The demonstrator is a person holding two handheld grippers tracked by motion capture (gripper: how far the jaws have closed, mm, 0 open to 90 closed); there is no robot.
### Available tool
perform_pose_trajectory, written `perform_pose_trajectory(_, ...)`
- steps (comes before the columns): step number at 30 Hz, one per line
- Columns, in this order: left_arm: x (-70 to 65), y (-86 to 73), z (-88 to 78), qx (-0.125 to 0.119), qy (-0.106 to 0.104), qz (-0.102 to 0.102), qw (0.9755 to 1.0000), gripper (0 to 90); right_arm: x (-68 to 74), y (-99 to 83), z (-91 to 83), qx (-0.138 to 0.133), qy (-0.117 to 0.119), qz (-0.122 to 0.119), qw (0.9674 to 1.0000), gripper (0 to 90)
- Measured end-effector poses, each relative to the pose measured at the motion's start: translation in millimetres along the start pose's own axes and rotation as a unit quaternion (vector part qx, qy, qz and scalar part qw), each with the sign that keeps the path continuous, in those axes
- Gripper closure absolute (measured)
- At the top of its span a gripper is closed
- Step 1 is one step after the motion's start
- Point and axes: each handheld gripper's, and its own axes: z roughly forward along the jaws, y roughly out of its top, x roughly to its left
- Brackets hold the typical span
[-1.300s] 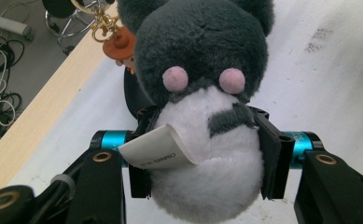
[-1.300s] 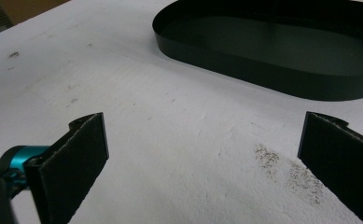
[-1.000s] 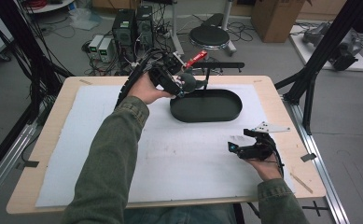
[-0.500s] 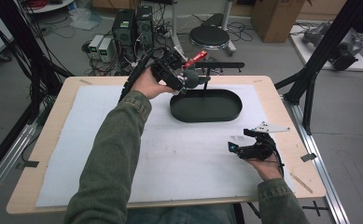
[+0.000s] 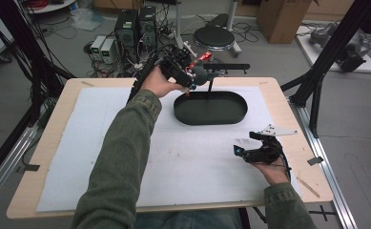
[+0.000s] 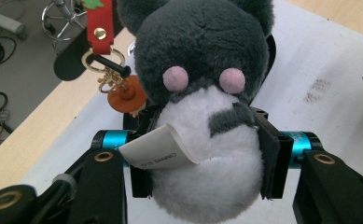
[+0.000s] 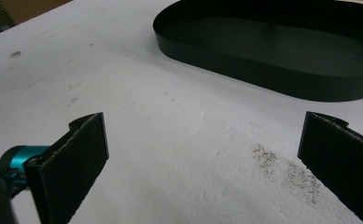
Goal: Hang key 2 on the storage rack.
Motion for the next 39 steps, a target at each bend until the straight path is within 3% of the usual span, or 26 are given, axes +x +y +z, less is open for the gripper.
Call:
perform_pose_trajectory(16, 14.2, 0.2, 3.9, -0.005, 0.018, -0.023, 0.9996, 49.7, 0.8, -0.4, 1.0, 0.003, 0.000, -0.001, 1.0000, 0.9)
perform_pose_trajectory(27, 17.0, 17.9, 20.4, -0.010, 0.028, -0.041, 0.9987, 49.2, 1.3, 0.2, 2.7, 0.002, 0.003, -0.001, 1.0000, 0.9)
perform_pose_trajectory(29, 18.2, 18.6, 22.6, -0.019, 0.022, -0.046, 0.9985, 45.8, 0.9, 0.1, 2.1, 0.001, 0.004, -0.001, 1.0000, 0.9)
perform_pose_trajectory(32, 20.5, 17.6, 22.7, -0.040, 0.014, -0.065, 0.9970, 31.9, 0.7, -0.3, 0.8, 0.002, 0.004, 0.000, 1.0000, 0.9)
perform_pose_trajectory(39, 20.8, 7.7, 17.3, -0.052, 0.006, -0.066, 0.9964, 20.8, 0.7, -0.8, -0.2, 0.001, 0.002, -0.001, 1.0000, 0.9)
